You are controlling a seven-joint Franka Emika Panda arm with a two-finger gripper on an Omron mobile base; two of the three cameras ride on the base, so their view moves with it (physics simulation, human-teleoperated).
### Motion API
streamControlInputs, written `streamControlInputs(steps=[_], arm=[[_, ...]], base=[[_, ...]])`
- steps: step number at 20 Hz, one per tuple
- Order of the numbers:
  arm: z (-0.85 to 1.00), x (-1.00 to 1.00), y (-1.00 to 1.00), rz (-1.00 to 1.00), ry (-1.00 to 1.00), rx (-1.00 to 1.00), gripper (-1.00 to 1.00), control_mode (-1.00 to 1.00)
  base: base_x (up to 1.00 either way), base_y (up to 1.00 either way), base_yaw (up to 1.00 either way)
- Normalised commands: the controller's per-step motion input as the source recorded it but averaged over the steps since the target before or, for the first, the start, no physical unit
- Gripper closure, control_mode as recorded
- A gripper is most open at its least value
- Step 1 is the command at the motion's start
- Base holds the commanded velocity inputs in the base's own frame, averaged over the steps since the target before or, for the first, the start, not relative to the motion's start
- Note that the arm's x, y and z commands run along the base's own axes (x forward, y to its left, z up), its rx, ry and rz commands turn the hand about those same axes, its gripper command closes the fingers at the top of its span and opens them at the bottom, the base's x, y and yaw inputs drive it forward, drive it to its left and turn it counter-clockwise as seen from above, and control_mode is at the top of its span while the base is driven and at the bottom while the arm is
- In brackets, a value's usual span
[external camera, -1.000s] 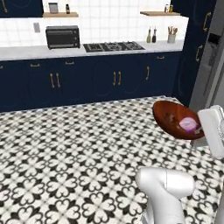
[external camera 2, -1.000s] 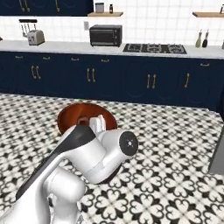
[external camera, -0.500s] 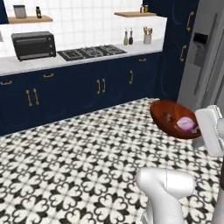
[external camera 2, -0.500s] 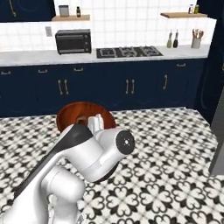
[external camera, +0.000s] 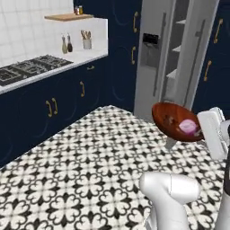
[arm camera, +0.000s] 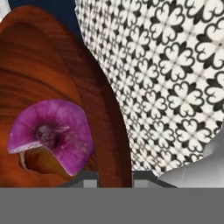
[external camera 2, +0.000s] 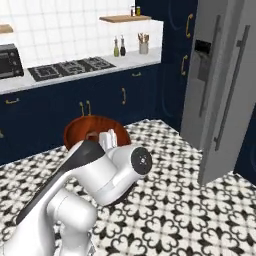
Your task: Pick the chicken drumstick and onion from their plates and place them in the bowl. Then put the bowl in the fridge.
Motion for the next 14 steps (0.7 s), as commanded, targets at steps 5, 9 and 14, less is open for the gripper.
streamControlInputs(steps=[5, 9, 14], arm=[[0.00, 0.00, 0.00, 0.00, 0.00, 0.00, 1.00, 1.00], [0.00, 0.00, 0.00, 0.00, 0.00, 0.00, 1.00, 1.00], [0.00, 0.00, 0.00, 0.00, 0.00, 0.00, 1.00, 1.00]], base=[[0.90, 0.78, -0.71], [1.00, 0.97, -0.59], [1.00, 1.00, -0.53]])
